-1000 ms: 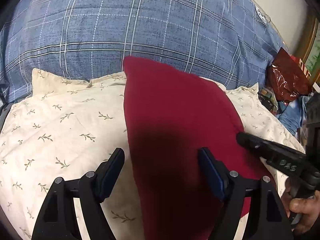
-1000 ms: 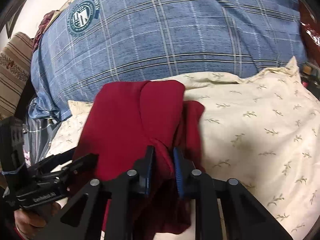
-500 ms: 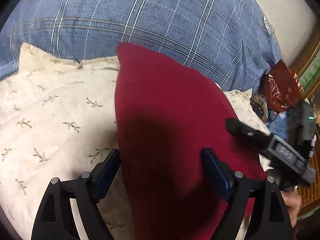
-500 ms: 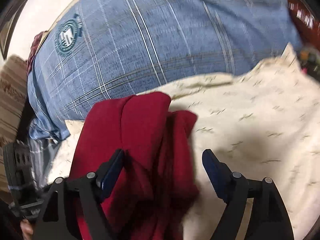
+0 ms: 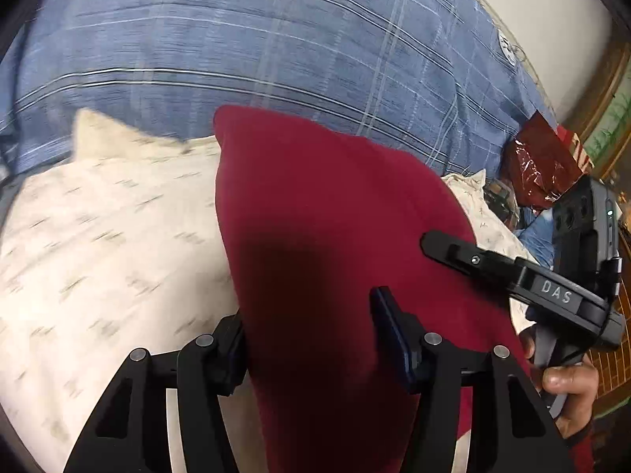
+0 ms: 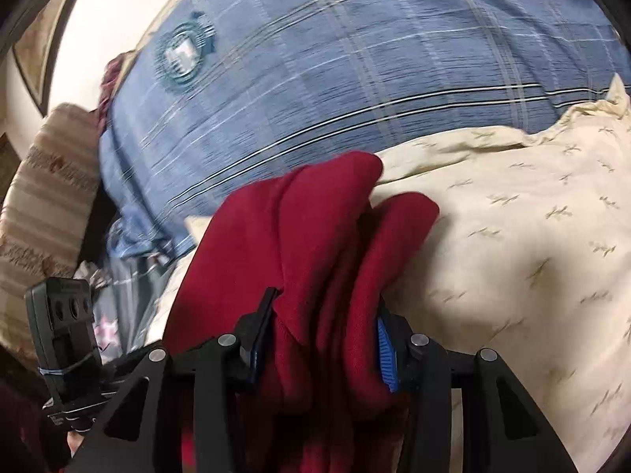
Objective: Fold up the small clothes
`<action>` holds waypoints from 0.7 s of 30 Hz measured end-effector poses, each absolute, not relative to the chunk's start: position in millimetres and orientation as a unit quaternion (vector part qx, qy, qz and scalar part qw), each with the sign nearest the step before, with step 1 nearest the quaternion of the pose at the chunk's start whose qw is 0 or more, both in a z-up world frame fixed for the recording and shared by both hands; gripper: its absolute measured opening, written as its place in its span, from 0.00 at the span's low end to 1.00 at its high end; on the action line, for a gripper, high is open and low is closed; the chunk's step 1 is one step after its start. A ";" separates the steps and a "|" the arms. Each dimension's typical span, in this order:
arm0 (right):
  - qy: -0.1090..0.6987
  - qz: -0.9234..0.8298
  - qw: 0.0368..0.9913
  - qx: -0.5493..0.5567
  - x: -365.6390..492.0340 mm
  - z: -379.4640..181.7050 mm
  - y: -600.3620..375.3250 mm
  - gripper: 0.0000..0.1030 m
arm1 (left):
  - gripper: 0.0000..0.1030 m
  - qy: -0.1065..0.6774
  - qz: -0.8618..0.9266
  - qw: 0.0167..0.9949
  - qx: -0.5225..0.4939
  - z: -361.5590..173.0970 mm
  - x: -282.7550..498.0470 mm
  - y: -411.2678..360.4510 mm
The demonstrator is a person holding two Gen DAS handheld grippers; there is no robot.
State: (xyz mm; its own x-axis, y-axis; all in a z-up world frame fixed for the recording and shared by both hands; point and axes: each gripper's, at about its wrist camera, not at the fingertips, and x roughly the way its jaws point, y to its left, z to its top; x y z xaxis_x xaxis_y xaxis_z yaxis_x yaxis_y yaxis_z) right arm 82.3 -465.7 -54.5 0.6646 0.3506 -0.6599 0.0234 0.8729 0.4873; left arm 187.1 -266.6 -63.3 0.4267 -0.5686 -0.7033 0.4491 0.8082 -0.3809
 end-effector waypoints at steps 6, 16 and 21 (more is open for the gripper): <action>0.423 0.138 0.866 0.228 69.2 -59.1 -414.9 0.44 | 0.54 0.461 -0.267 0.842 -0.085 -68.5 158.7 -216.1; 0.404 0.084 0.901 0.136 29.3 -22.4 -389.4 0.60 | 0.69 0.414 -0.218 0.882 -0.049 -61.5 131.7 -209.0; 0.401 0.128 0.906 0.045 20.9 -12.1 -346.4 0.39 | 0.69 0.401 -0.198 0.893 -0.045 -71.0 119.3 -211.0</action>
State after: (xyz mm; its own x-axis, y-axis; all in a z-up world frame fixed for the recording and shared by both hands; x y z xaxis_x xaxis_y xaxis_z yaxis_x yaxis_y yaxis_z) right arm 20.9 -346.4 -12.1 0.6450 0.2682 -0.7156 -0.1952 0.9632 0.1850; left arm 119.3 -211.0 -71.0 0.5992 -0.3910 -0.6987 0.3180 0.9171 -0.2405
